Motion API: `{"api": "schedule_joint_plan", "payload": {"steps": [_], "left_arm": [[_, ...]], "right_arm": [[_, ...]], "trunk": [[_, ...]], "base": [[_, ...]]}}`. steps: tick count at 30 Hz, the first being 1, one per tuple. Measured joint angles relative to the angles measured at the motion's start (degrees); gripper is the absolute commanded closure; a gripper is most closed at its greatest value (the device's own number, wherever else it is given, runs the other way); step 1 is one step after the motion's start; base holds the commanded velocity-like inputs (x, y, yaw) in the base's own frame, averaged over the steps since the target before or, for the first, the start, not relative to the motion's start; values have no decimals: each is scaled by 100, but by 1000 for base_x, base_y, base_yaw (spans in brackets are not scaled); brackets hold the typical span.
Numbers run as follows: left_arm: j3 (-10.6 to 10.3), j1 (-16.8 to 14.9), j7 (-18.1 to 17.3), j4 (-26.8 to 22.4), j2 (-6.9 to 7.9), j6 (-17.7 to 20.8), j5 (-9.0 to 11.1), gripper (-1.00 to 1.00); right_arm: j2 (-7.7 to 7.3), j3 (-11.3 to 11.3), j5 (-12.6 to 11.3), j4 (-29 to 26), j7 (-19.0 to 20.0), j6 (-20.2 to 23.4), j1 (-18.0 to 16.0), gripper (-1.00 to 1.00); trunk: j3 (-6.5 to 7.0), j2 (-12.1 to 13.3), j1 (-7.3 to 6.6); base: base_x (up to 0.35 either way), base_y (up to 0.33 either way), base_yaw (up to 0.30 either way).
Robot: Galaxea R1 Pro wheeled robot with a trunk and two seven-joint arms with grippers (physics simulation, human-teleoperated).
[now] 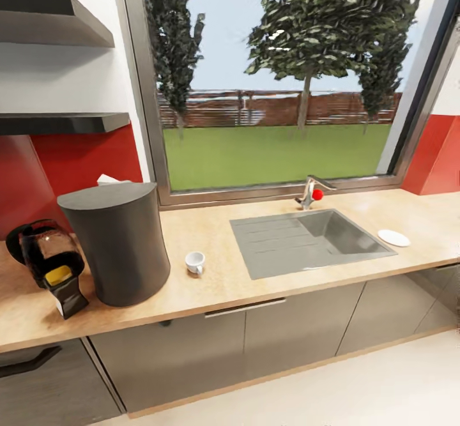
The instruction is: Set up a coffee station on the kitchen countertop: keep the coffee maker on the countertop, move the bottle of coffee from the kitchen shelf to the counter next to the coffee maker, place a paper coffee filter on top of the coffee maker, put the saucer next to the coffee maker with the coffee cup on the saucer, and place the electric kettle next to the coffee maker.
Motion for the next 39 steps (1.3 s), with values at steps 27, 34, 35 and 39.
{"api": "schedule_joint_plan", "payload": {"steps": [27,34,35,39], "left_arm": [[-198,194,2885,3136,-601,439,-1169,-100],[-249,193,2891,3127,-763,443,-1328,-100],[-251,193,2892,3124,-769,443,-1333,-100],[-247,193,2902,3111,-798,443,-1336,-100]], "right_arm": [[-112,2,7,-300,2,17,1,-100],[-219,-170,0,-297,11,20,1,-100],[-222,-254,0,-297,13,20,1,-100],[-227,-464,2,-290,26,19,1,-100]], "trunk": [[-1,-5,-2],[-1,-2,-1],[-1,-1,-1],[1,1,-1]], "base": [[7,-18,-19],[142,-246,-254],[146,-255,-264],[143,-256,-266]]}}
